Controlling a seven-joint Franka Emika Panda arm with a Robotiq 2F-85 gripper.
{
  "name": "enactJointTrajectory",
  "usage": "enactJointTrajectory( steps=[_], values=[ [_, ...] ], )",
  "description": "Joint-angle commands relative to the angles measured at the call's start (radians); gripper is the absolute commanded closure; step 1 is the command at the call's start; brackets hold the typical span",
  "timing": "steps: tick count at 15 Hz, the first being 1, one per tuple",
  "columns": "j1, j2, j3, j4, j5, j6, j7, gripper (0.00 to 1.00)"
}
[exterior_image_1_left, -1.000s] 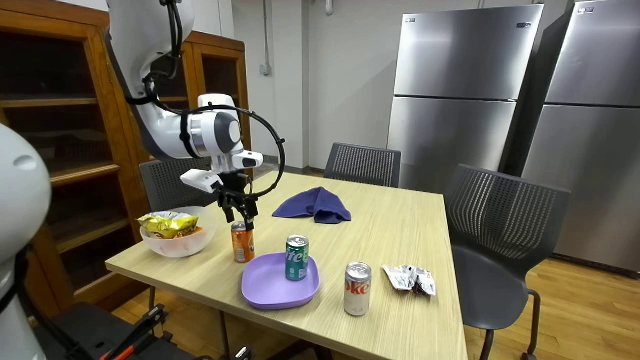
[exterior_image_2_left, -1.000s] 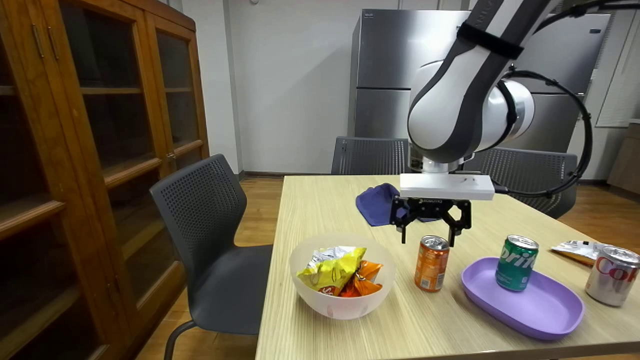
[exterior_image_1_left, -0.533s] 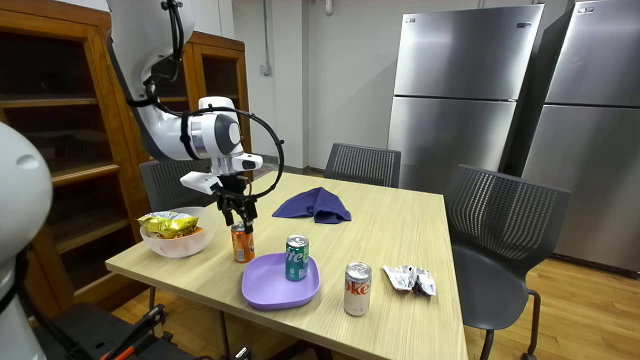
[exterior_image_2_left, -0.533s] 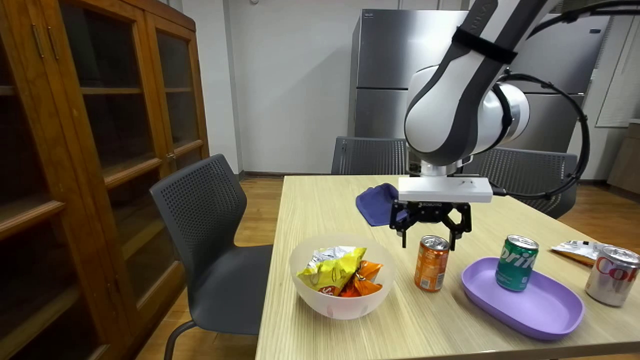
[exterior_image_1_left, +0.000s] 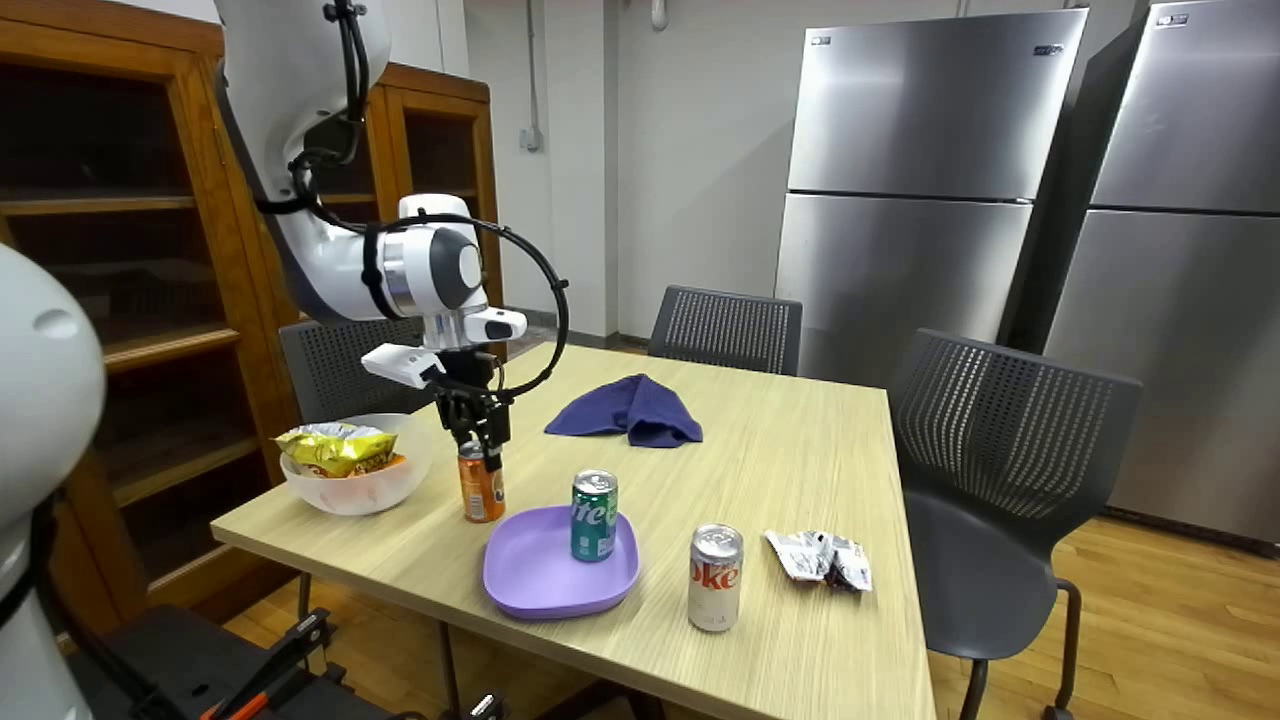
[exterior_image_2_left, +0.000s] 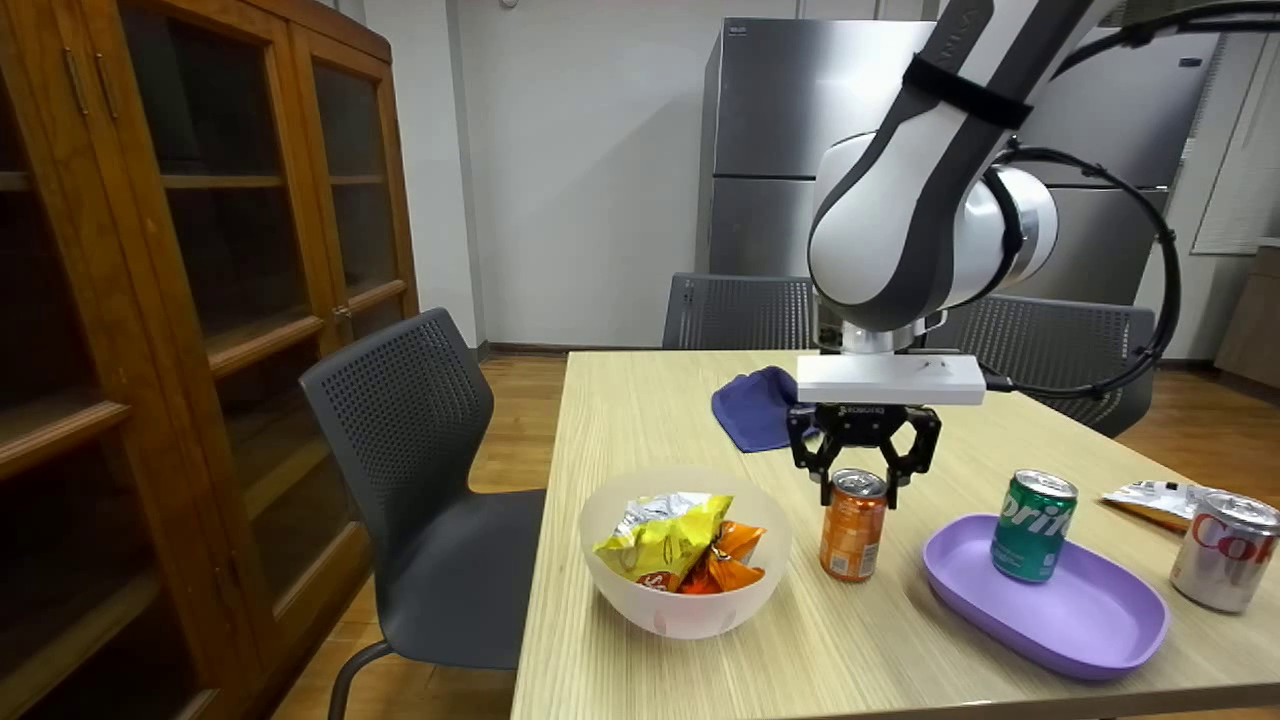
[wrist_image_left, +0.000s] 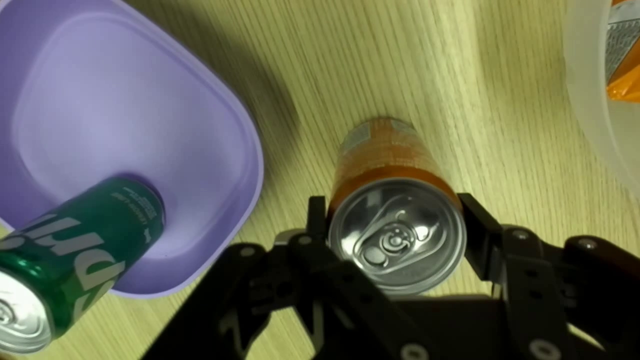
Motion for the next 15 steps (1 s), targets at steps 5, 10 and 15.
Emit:
enactJointTrajectory(
  steps=[5, 10, 15],
  values=[
    [-0.003, -0.080, -0.001, -0.025, 0.022, -0.038, -0.008, 0.61],
    [-0.027, -0.148, -0.013, -0.063, 0.017, -0.030, -0.016, 0.61],
    [-0.075, -0.206, -0.010, -0.112, 0.026, -0.030, -0.046, 0.61]
  ],
)
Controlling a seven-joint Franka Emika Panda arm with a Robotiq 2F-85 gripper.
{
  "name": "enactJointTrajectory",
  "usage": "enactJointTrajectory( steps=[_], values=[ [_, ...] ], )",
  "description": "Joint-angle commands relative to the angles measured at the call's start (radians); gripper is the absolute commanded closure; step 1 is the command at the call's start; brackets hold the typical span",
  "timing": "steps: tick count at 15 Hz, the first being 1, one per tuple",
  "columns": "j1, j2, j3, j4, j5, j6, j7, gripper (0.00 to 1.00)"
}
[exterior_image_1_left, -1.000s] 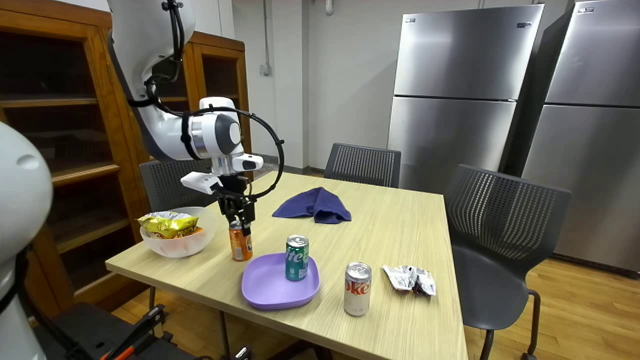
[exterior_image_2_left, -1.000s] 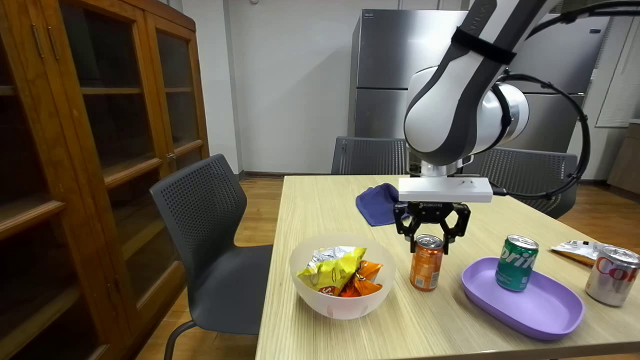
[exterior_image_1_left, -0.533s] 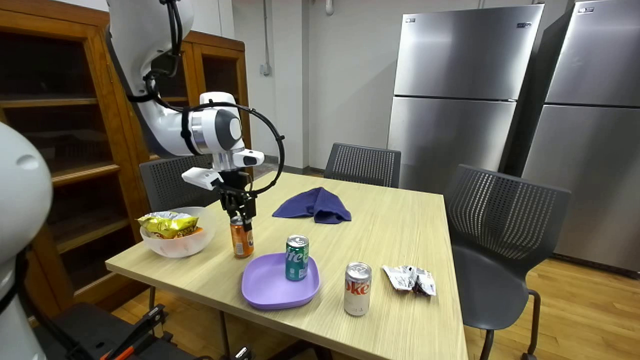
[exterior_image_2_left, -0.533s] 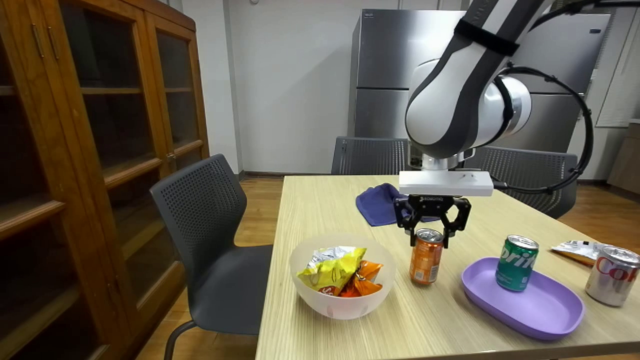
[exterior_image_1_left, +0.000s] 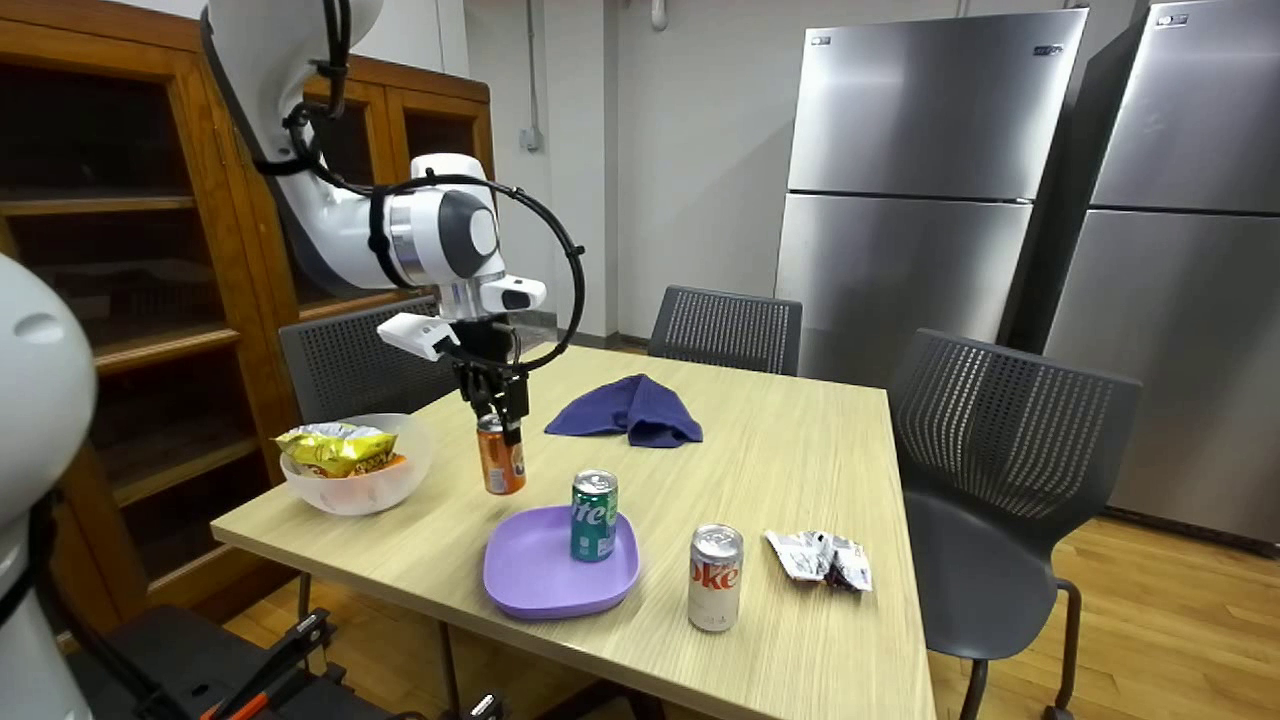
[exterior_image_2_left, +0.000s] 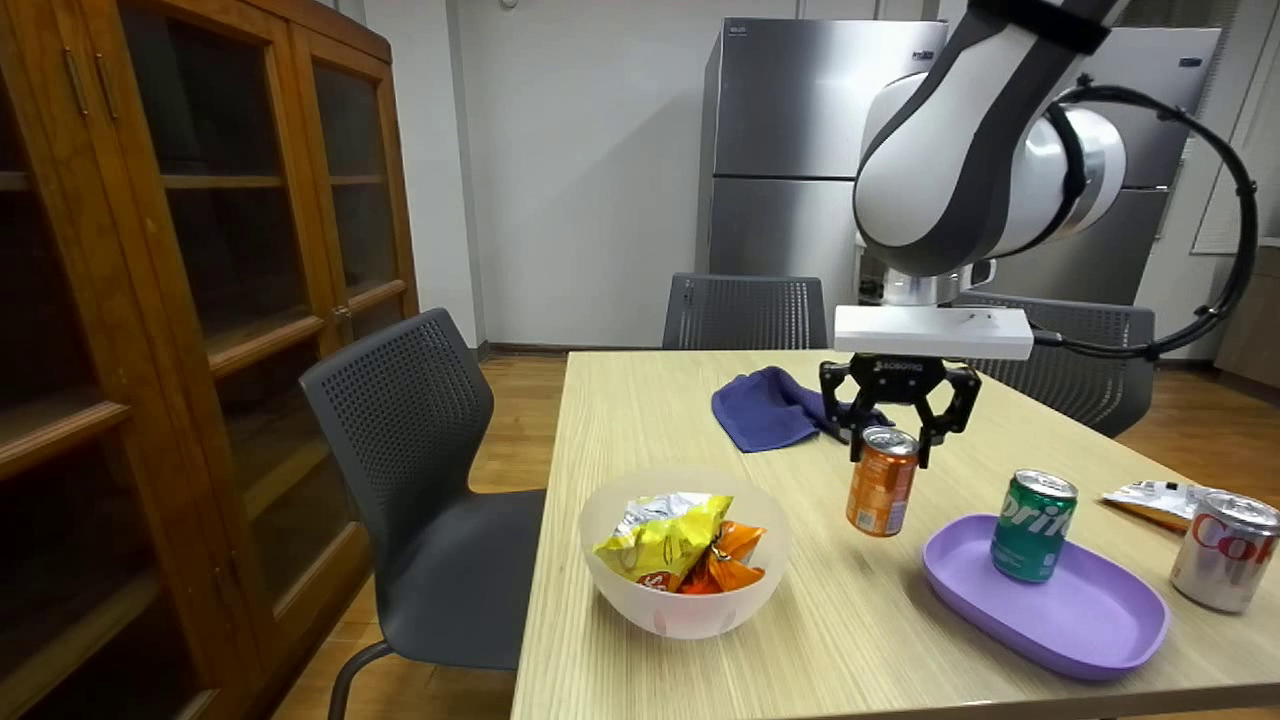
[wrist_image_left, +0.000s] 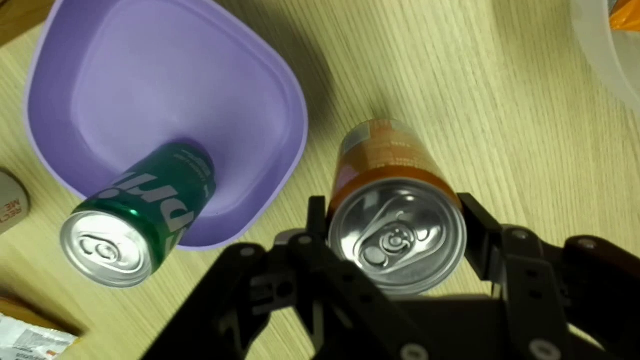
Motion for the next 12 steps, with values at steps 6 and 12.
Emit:
enactJointTrajectory(
  steps=[6, 12],
  values=[
    [-0.088, -0.113, 0.009, -0.095, 0.028, -0.023, -0.084, 0.61],
    [-0.130, -0.109, 0.005, -0.115, 0.060, -0.024, -0.167, 0.61]
  ],
)
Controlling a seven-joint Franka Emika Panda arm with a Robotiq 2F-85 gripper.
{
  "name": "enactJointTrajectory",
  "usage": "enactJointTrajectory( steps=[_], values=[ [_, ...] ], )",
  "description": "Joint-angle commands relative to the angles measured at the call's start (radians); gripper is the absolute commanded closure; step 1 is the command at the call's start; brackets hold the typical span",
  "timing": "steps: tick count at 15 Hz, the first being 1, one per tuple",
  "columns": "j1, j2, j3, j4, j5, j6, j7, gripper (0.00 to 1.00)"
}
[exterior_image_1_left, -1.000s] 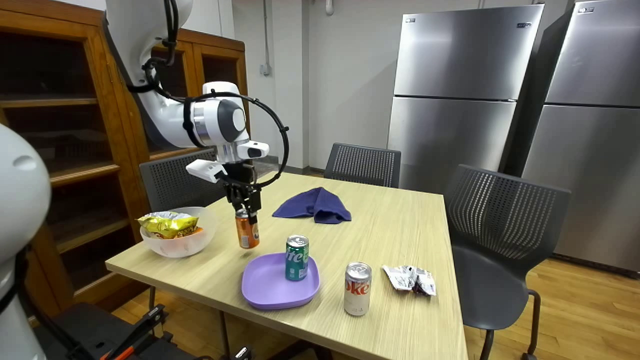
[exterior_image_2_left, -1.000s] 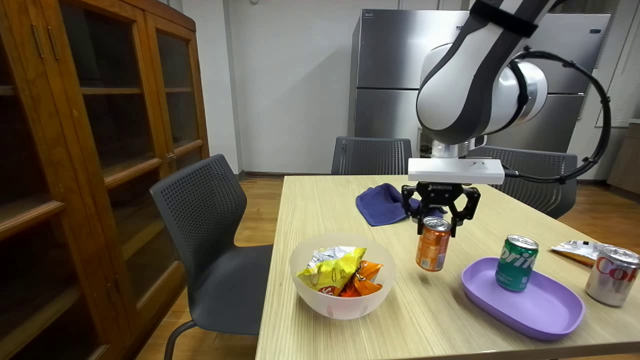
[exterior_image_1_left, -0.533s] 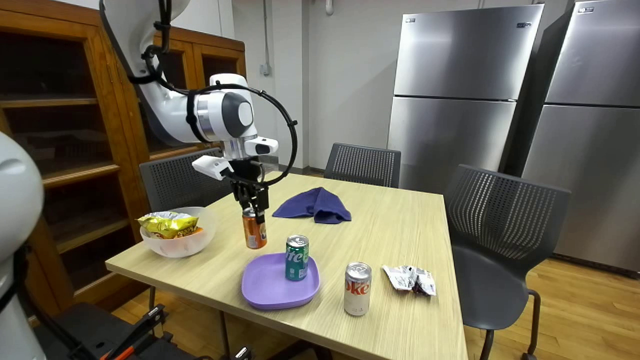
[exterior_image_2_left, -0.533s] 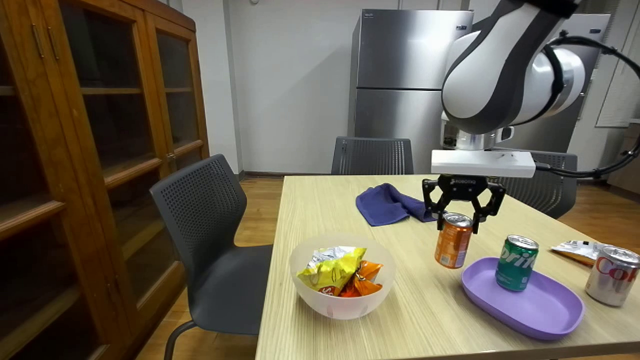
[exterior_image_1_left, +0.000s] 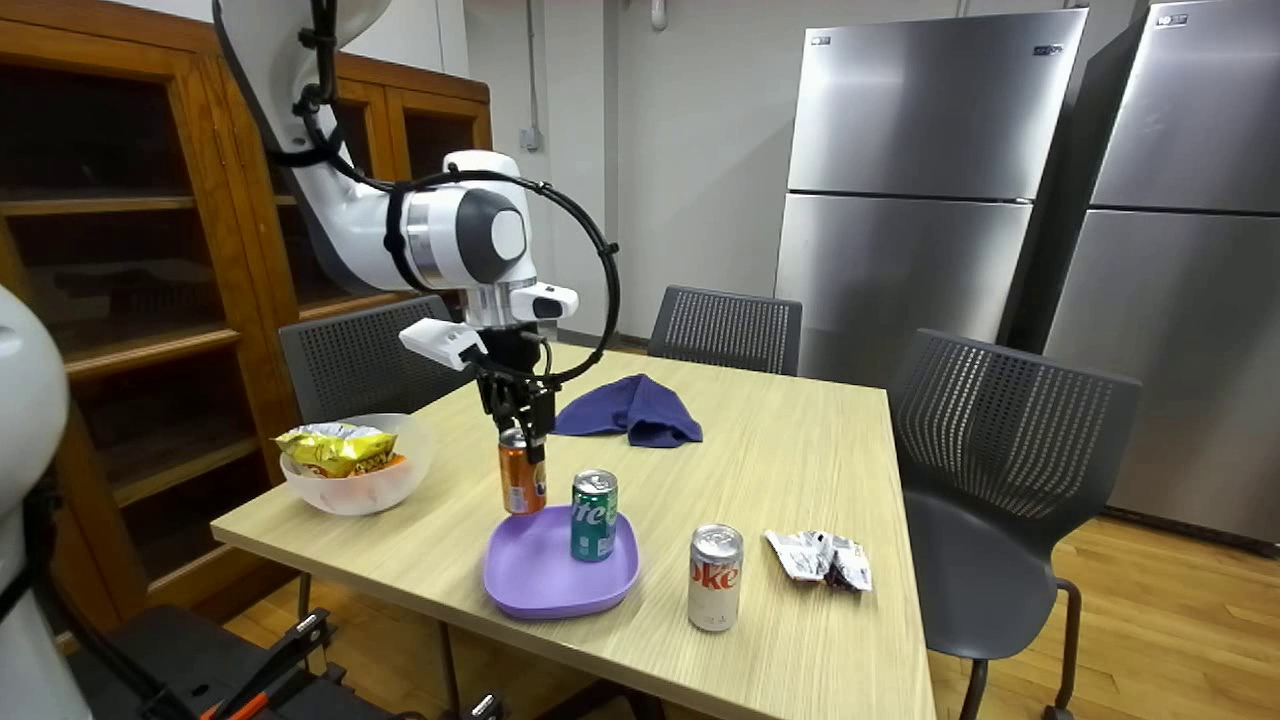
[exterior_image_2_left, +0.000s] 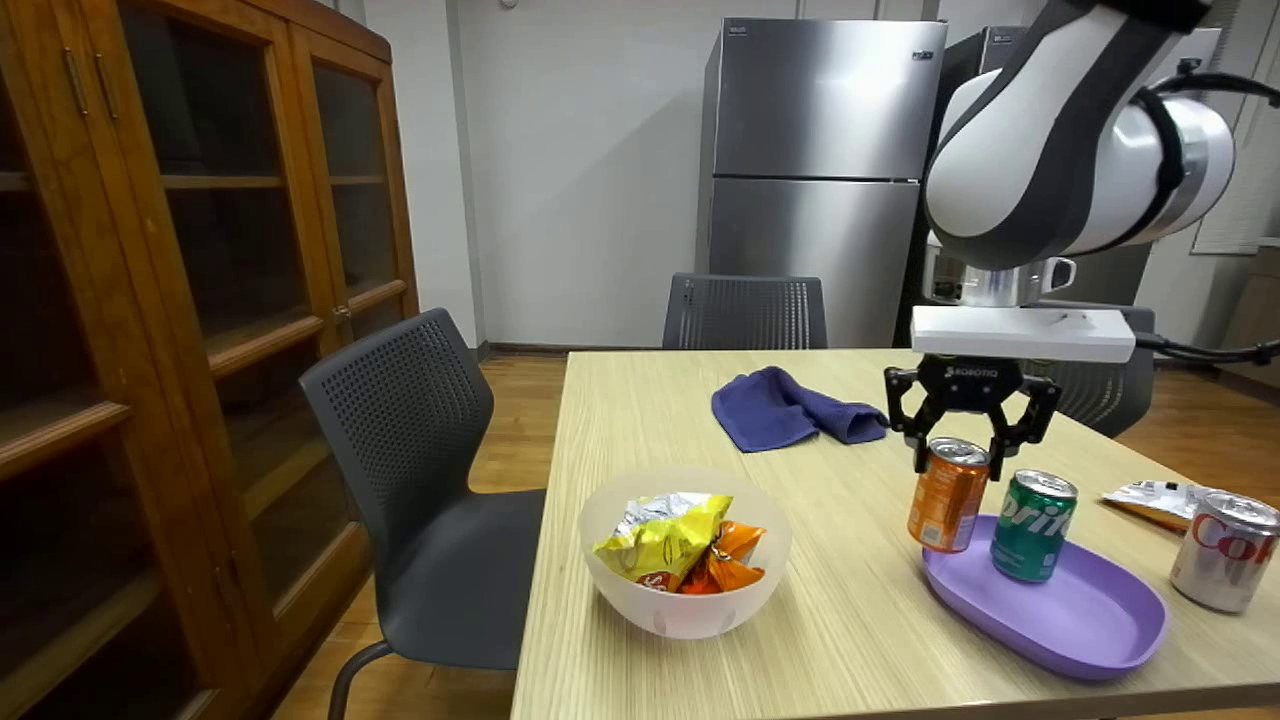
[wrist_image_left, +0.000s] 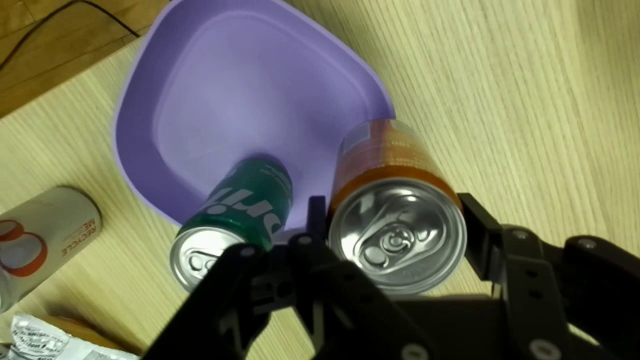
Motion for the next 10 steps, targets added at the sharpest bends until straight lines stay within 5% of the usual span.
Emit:
enactJointTrajectory(
  steps=[1, 10],
  values=[
    [-0.032, -0.042, 0.007, -0.028, 0.036, -0.025, -0.080, 0.61],
    [-0.054, 0.000, -0.029, -0.013, 0.011, -0.048, -0.130, 0.61]
  ],
)
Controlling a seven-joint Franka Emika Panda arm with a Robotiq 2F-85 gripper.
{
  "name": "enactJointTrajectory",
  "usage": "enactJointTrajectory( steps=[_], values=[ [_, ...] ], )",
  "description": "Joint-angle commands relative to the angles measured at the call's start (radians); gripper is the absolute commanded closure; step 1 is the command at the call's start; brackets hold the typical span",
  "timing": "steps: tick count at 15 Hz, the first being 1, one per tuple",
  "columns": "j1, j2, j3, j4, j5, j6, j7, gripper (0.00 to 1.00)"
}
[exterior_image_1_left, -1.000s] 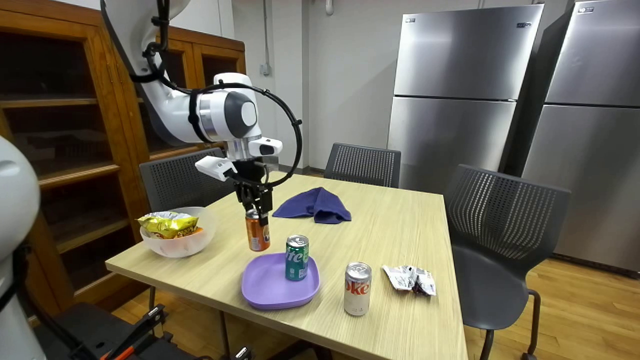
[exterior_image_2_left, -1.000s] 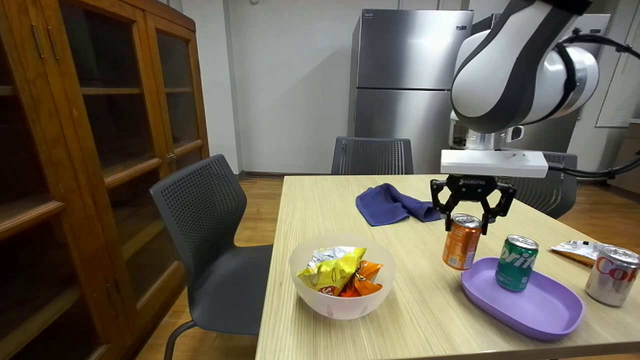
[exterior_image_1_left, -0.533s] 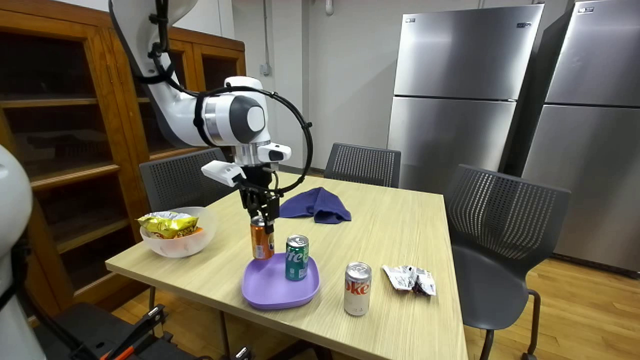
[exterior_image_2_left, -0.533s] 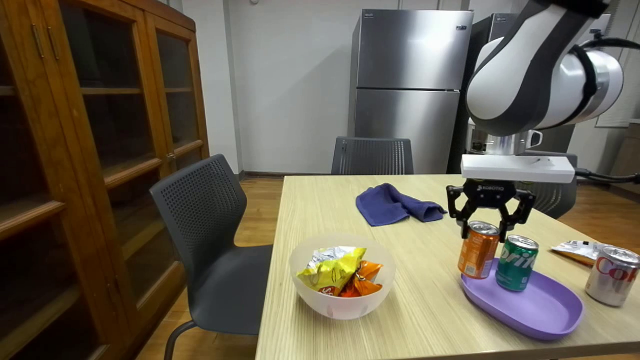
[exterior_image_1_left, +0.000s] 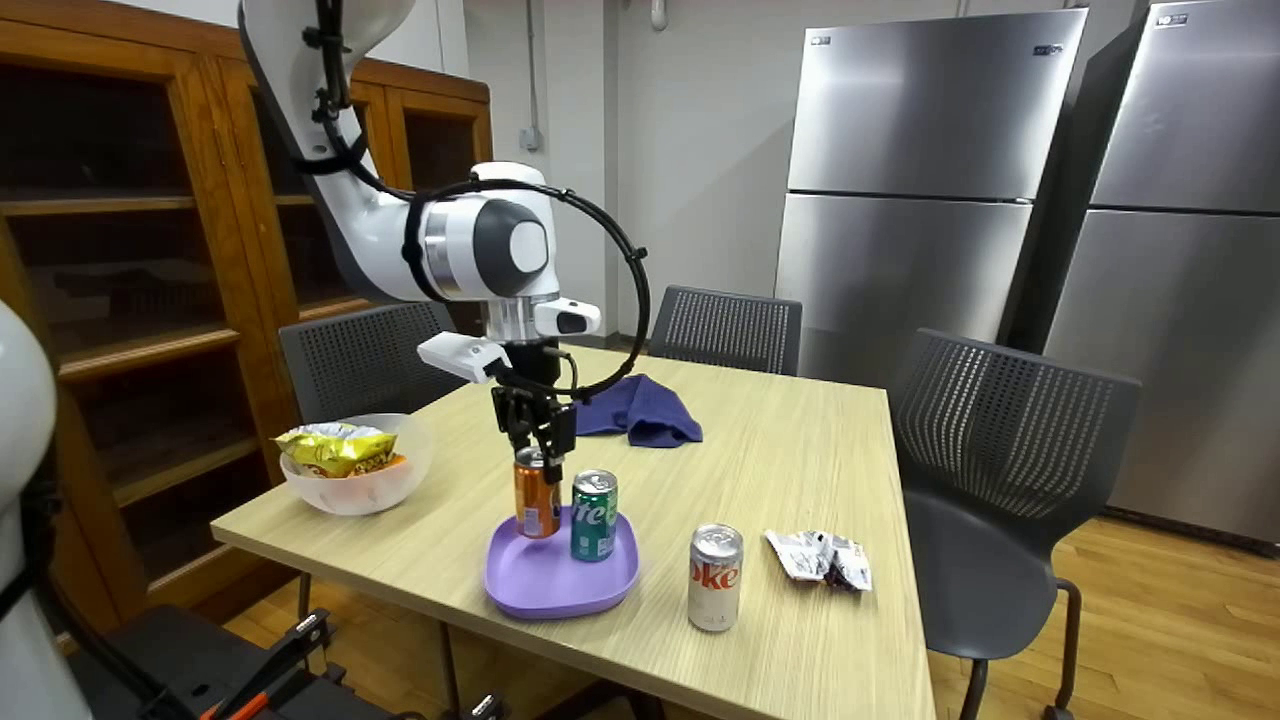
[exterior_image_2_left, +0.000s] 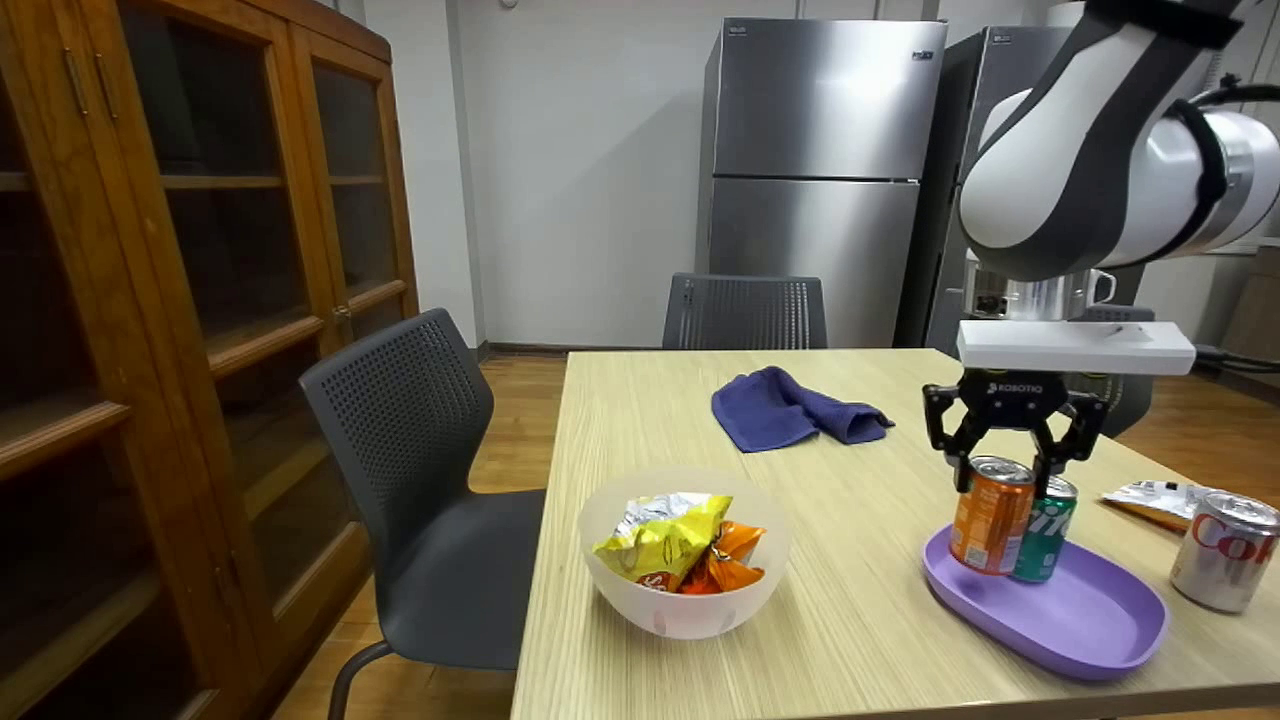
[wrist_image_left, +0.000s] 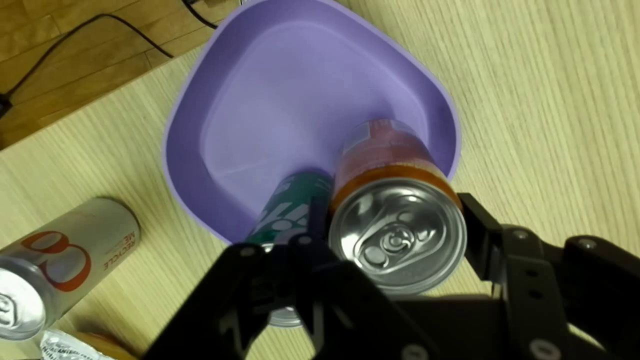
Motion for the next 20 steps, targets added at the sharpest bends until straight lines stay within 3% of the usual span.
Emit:
enactJointTrajectory(
  steps=[1, 11, 12, 15, 20],
  values=[
    [-0.016, 0.002, 0.000, 0.013, -0.001, -0.037, -0.046, 0.61],
    [-0.013, 0.050, -0.006, 0.037, 0.002, -0.048, -0.087, 0.61],
    [-0.012, 0.049, -0.007, 0.039, -0.003, -0.052, -0.089, 0.11],
    [-0.012, 0.036, -0.006, 0.041, -0.006, -0.065, -0.107, 0.01],
    [-0.020, 0.004, 0.001, 0.058, 0.003, -0.108, -0.154, 0.00]
  ],
)
